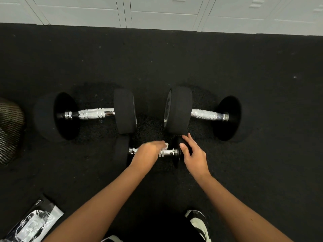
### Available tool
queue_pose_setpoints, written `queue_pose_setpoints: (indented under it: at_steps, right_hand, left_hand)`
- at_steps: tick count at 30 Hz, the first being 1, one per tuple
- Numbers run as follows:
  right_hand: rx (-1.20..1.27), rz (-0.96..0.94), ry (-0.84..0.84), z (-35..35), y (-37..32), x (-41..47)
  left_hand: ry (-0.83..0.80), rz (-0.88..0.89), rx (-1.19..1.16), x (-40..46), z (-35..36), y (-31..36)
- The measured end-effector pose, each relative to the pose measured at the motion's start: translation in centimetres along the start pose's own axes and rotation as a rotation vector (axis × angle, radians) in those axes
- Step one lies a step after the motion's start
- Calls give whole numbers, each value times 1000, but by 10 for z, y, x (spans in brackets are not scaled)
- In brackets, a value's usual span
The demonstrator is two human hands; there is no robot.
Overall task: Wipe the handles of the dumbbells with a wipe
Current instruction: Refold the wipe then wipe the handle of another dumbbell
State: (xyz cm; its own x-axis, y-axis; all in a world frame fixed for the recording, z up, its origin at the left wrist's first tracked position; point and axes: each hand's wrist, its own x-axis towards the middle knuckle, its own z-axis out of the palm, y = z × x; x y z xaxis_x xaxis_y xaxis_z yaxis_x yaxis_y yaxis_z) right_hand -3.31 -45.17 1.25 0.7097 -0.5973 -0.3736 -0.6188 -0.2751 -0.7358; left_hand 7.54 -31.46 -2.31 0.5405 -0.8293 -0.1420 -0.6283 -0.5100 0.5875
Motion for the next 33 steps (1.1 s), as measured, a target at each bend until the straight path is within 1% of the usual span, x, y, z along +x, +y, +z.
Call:
queue_pose_setpoints:
  at_steps: [1,2,3,4,5,6,7,8,10,13,15,16,18,20,21,22,23,25,27,29,30,32,33]
  right_hand:
    - [2,4,-1,0,-1,0]
    - [4,11,-6,0,-1,0]
    - [6,18,-13,-1,-1,0]
    - [9,22,-21,-1,-2,0]
    - [13,26,-28,-2,-3,-1]
    - [15,28,-34,-3,-4,-1]
    - [17,32,-41,-3,-5,-2]
    - [17,39,-47,-4,-5,-2]
    - [10,64,-62,-5,-7,-2]
    - [-27,122,-105,-11,-17,0]
    - [-66,185,-181,-20,-27,4]
    - [-94,231,-231,-25,-32,7]
    - [-199,331,-324,-38,-42,15]
    - [-291,375,-386,-57,-57,19]
    - [-282,378,-404,-68,-66,19]
    - [-213,372,-418,-79,-77,18]
    - [-84,364,-432,-88,-87,17]
    - [263,334,-472,-104,-103,16]
    - [516,280,-452,-110,-110,20]
    - [638,236,-324,-110,-108,27]
    - [676,224,-246,-110,-106,31]
    - [724,238,-116,-109,-97,44]
    - [724,259,-46,-108,-90,52]
  left_hand:
    - [-28,-126,-68,8,-2,2]
    - [-58,-185,-81,14,-3,2]
    - [-77,-171,-73,15,-3,2]
    - [-69,-96,-47,11,-3,3]
    - [5,20,4,3,-3,3]
    - [37,127,38,-8,-4,6]
    - [65,220,111,-18,-2,7]
    - [80,273,201,-24,0,6]
    - [62,305,283,-27,-1,7]
    - [55,310,267,-27,-3,9]
    - [53,247,209,-27,-8,18]
    - [37,186,125,-27,-12,23]
    - [15,1,-121,-22,-23,32]
    - [97,-233,-419,-12,-41,43]
    - [133,-343,-567,-5,-51,50]
    - [153,-414,-703,3,-63,58]
    - [157,-450,-824,12,-74,66]
    - [165,-458,-1021,29,-90,84]
    - [170,-450,-1097,45,-100,101]
    - [195,-422,-1043,61,-99,114]
    - [224,-400,-977,69,-97,119]
    - [331,-348,-755,85,-92,124]
    - [396,-312,-567,93,-88,122]
